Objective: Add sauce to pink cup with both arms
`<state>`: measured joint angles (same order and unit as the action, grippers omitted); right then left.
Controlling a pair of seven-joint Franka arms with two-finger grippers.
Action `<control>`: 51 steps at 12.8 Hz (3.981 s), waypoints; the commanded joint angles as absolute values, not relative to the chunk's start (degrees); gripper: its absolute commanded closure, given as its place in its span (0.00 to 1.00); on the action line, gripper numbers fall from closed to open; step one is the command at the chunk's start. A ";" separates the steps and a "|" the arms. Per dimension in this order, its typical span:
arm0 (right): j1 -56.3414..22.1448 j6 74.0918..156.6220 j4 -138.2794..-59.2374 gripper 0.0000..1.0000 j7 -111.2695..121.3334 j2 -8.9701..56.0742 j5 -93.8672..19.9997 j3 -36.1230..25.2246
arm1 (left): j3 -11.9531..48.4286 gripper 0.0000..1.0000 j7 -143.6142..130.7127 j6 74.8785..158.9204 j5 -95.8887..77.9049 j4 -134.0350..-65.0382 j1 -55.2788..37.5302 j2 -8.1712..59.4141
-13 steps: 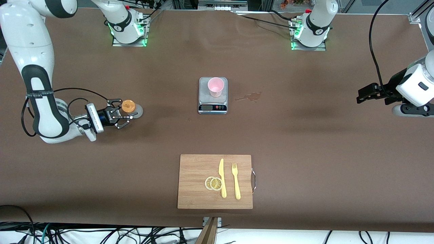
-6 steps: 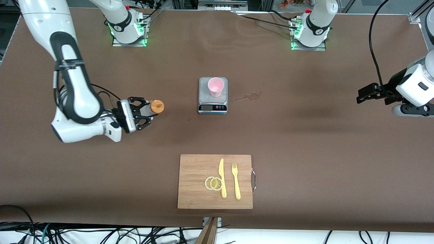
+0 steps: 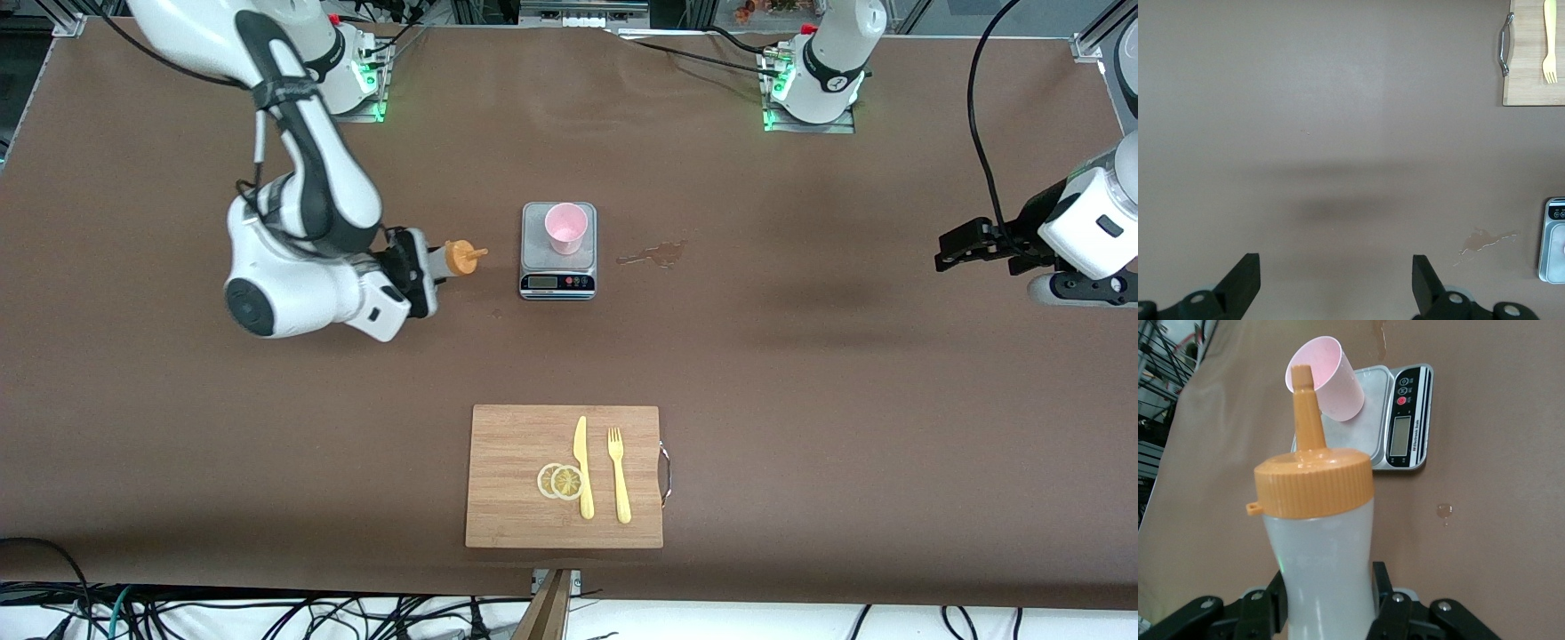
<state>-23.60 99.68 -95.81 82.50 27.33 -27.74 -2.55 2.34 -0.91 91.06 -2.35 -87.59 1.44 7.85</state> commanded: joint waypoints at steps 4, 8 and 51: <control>-34.96 103.88 -97.38 0.74 63.76 24.87 -15.58 -2.99 | 2.90 0.00 0.26 90.00 -1.67 -86.66 2.11 8.09; -40.24 103.54 -97.29 0.73 54.00 24.87 -8.37 -2.90 | 2.90 0.00 0.26 89.82 -1.76 -86.57 1.93 8.17; -50.55 107.29 -103.07 0.65 35.23 20.93 2.83 -4.13 | 2.90 0.00 0.26 89.82 -1.76 -86.48 1.58 8.17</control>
